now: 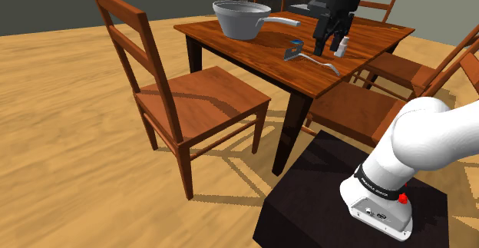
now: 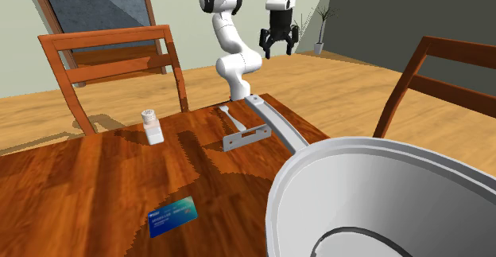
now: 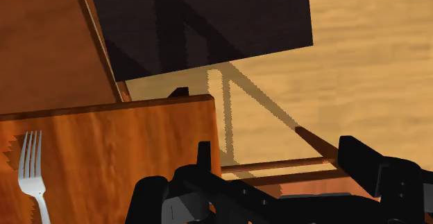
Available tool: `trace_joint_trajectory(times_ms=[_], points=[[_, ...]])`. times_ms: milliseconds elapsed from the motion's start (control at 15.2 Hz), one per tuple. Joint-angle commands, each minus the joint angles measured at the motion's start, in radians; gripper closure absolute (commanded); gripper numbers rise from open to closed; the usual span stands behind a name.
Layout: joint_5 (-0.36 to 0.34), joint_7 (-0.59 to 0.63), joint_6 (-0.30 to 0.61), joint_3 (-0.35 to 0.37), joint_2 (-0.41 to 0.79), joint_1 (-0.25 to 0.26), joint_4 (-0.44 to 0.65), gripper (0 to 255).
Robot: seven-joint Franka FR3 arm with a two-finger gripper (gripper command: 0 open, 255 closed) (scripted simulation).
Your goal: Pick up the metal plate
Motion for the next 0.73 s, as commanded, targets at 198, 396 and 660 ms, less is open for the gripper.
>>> trace_joint_trajectory(times_ms=[198,396,660], points=[[-0.074,-0.202,0.028,-0.088,0.03,0.027,-0.007,0],[-0.142,-0.401,0.066,-0.174,0.08,0.058,0.004,0],[-0.213,-0.663,0.127,-0.285,0.177,0.104,0.047,0]])
